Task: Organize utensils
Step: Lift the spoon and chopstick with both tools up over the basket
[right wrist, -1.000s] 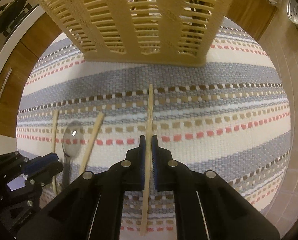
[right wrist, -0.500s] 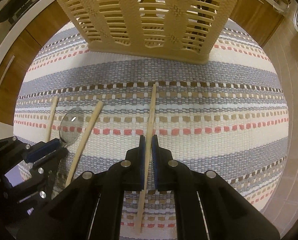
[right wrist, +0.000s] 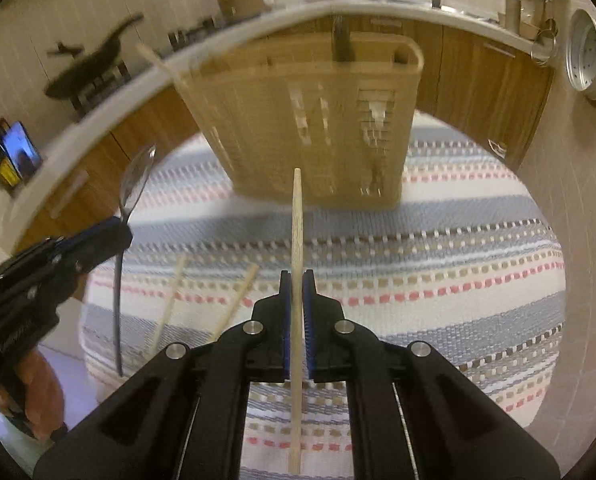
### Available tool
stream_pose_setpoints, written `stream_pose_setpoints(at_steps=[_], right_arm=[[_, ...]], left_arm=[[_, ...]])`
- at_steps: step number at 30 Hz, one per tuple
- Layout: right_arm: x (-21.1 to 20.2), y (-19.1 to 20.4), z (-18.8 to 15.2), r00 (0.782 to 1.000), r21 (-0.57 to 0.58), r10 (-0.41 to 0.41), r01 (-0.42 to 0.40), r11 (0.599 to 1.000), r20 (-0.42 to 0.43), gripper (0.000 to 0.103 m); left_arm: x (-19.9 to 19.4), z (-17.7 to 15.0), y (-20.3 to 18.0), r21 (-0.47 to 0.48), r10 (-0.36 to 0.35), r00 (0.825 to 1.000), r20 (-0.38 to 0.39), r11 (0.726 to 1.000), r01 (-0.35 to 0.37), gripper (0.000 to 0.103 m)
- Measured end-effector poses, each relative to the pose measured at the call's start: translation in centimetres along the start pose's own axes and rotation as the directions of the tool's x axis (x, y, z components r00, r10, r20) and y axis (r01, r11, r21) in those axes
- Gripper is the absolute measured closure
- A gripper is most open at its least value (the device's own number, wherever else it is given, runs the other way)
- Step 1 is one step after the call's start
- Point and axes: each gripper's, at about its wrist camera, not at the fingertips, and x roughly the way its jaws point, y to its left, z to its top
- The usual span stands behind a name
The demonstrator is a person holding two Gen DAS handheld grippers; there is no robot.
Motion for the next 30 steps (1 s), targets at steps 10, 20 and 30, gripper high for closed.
stream_pose_setpoints(at_steps=[10,20,30], right_arm=[[-8.3,-0.1,4.6,0.942,-0.009,0.081,-0.083,0.997,0.325,0.099],[-9.6,-0.9,10.9,0.844,0.036,-0.029,0.011,0.999,0.535,0.099],[-6.5,-3.8,15.7,0.739,0.051,-0.128,0.126,0.991,0.661,0.099]], left_arm=[[-4.8,6.7,-0.9,-0.043,-0.070,0.959,0.275,0.995,0.085,0.093],[-3.3,12.1,-3.0,-0.040,-0.037,0.876,0.481,0.997,0.064,0.093],[2.5,12.7,-5.3,-0.061,0.095,0.800,0.593,0.995,-0.073,0.093]])
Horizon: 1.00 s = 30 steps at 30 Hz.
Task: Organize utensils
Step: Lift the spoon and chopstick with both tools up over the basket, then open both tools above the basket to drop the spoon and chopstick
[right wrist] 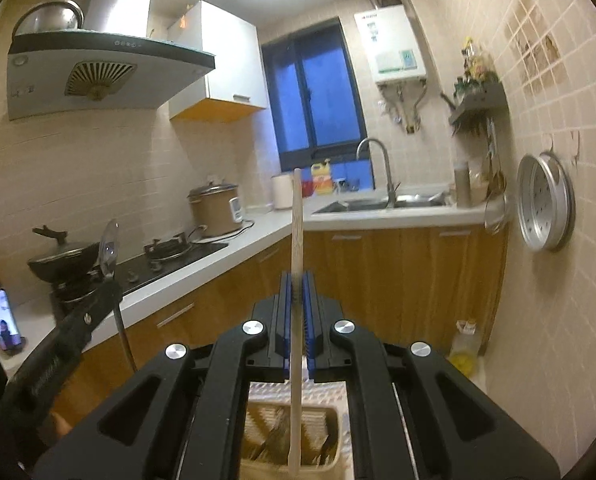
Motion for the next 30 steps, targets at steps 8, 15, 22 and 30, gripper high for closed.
stream_pose_setpoints(at_steps=[8,15,22,30], right_arm=[[2.6,-1.2,-3.9,0.997,-0.029,-0.024,0.026,0.999,0.077,0.099],[2.7,-0.8,-6.5,0.995,-0.087,-0.025,0.033,0.996,0.094,0.099],[1.4,-0.3,-8.0,0.997,-0.108,-0.017,0.025,0.994,0.072,0.099],[-1.2,-0.5,-8.6,1.000,-0.091,-0.020,0.021,0.996,0.007,0.094]], left_arm=[[2.1,-4.5,-1.3,0.079,0.126,0.991,0.040,0.988,-0.129,0.093],[2.6,-7.1,-2.3,0.155,0.147,0.987,0.061,0.976,-0.154,0.093],[1.6,-7.7,-1.6,0.147,0.112,0.993,0.030,0.982,-0.116,0.083],[-1.9,-6.5,-0.9,0.122,0.093,0.995,0.019,0.988,-0.095,0.060]])
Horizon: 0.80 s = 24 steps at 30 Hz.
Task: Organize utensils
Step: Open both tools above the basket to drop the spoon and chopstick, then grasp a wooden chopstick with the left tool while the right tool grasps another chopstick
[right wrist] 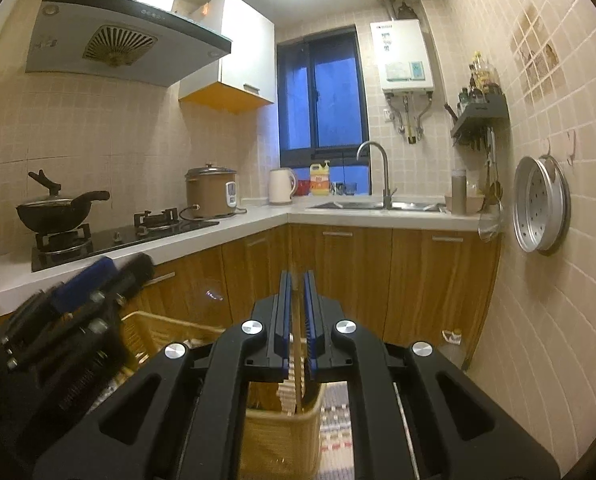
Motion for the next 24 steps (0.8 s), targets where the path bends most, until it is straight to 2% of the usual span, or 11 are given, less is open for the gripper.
stream_pose_setpoints(at_steps=[4,9,12,13,15,18,21,22,23,24], right_arm=[[-2.2,-0.1,0.3,1.000,0.016,-0.003,0.004,1.000,-0.013,0.072],[-5.2,0.2,0.3,1.000,0.030,-0.007,0.008,1.000,-0.028,0.068],[-6.6,0.1,-0.1,0.999,0.058,-0.003,0.006,0.998,-0.044,0.055],[-7.2,0.1,-0.2,0.998,0.067,0.000,0.004,0.998,-0.059,0.050],[-8.0,0.4,-0.6,0.995,0.080,0.014,-0.006,0.997,-0.100,0.050],[-8.5,1.1,-1.2,0.985,0.089,0.030,-0.015,0.996,-0.171,0.050],[-8.1,2.3,-1.7,0.967,0.065,0.018,-0.002,0.998,-0.252,0.050],[-7.7,2.6,-1.8,0.959,0.063,0.026,-0.009,0.998,-0.282,0.050],[-7.2,3.1,-1.9,0.942,0.066,0.046,-0.026,0.997,-0.333,0.050],[-6.6,3.6,-2.2,0.919,0.075,0.067,-0.041,0.996,-0.389,0.050]], left_arm=[[-2.5,1.4,1.1,-0.025,-0.005,1.000,0.012,1.000,0.005,0.060],[-6.4,2.7,3.1,-0.055,-0.008,1.000,0.004,0.998,0.008,0.060],[-8.4,3.1,4.5,-0.064,-0.001,1.000,-0.016,0.998,0.000,0.060],[-9.0,3.1,5.0,-0.061,-0.002,0.999,-0.035,0.998,0.000,0.060],[-9.6,3.0,6.2,-0.062,-0.028,0.995,-0.096,0.998,0.022,0.060],[-10.0,2.3,8.5,-0.107,-0.071,0.975,-0.209,0.993,0.049,0.060],[-9.5,0.8,11.0,-0.209,-0.142,0.932,-0.333,0.975,0.074,0.060],[-9.0,0.1,11.8,-0.247,-0.187,0.901,-0.393,0.965,0.092,0.060],[-8.5,-0.5,12.3,-0.270,-0.215,0.875,-0.433,0.957,0.101,0.060],[-7.6,-1.7,12.8,-0.297,-0.255,0.822,-0.508,0.948,0.111,0.060]])
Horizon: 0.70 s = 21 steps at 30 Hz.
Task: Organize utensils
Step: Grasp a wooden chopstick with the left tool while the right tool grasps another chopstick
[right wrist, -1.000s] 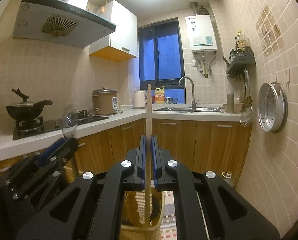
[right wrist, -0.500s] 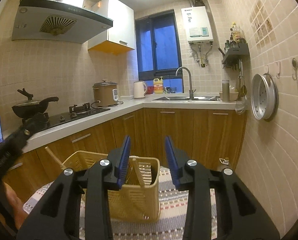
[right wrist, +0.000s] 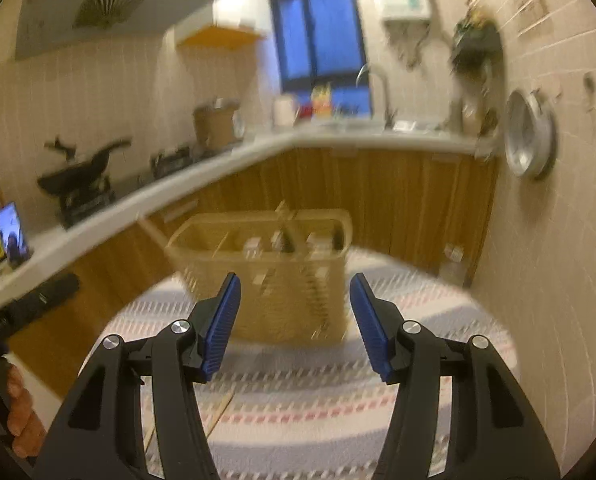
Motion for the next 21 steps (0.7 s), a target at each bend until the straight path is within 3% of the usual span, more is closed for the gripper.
stream_pose_setpoints(at_steps=[2,4,6,8,11,14,16,18,21], right_arm=[[1.5,0.7,-0.3,0.993,0.012,0.038,-0.037,0.999,-0.111,0.050],[2.9,1.1,-1.3,0.974,0.042,0.081,-0.073,0.996,-0.213,0.050],[4.3,1.6,-2.2,0.947,0.064,0.122,-0.107,0.992,-0.296,0.050],[5.1,1.8,-3.0,0.931,0.065,0.121,-0.105,0.992,-0.343,0.052],[6.2,1.6,-3.8,0.907,0.086,0.127,-0.101,0.991,-0.402,0.060],[7.3,0.9,-4.0,0.881,0.134,0.153,-0.103,0.986,-0.447,0.060],[7.5,0.5,-4.4,0.866,0.156,0.161,-0.097,0.983,-0.473,0.061],[8.2,0.6,-4.8,0.844,0.176,0.177,-0.100,0.979,-0.506,0.063],[9.7,0.6,-5.2,0.782,0.256,0.249,-0.119,0.959,-0.571,0.067]], left_arm=[[2.2,-0.8,1.2,-0.015,-0.003,0.987,-0.158,1.000,0.000,0.060],[4.4,-2.0,2.5,-0.037,0.044,0.957,-0.286,0.998,-0.057,0.062],[5.4,-2.7,3.8,-0.081,0.043,0.945,-0.326,0.994,-0.073,0.064],[6.5,-3.3,4.8,-0.130,-0.004,0.927,-0.376,0.990,-0.049,0.064],[8.2,-4.2,4.8,-0.095,0.008,0.897,-0.441,0.994,-0.055,0.064],[9.6,-4.9,4.4,-0.049,0.047,0.878,-0.477,0.996,-0.080,0.066],[10.6,-5.2,3.7,-0.005,0.088,0.868,-0.488,0.995,-0.103,0.069],[11.2,-5.2,2.8,0.039,0.119,0.870,-0.478,0.993,-0.114,0.069],[11.9,-5.2,2.1,0.081,0.149,0.867,-0.475,0.989,-0.125,0.069]])
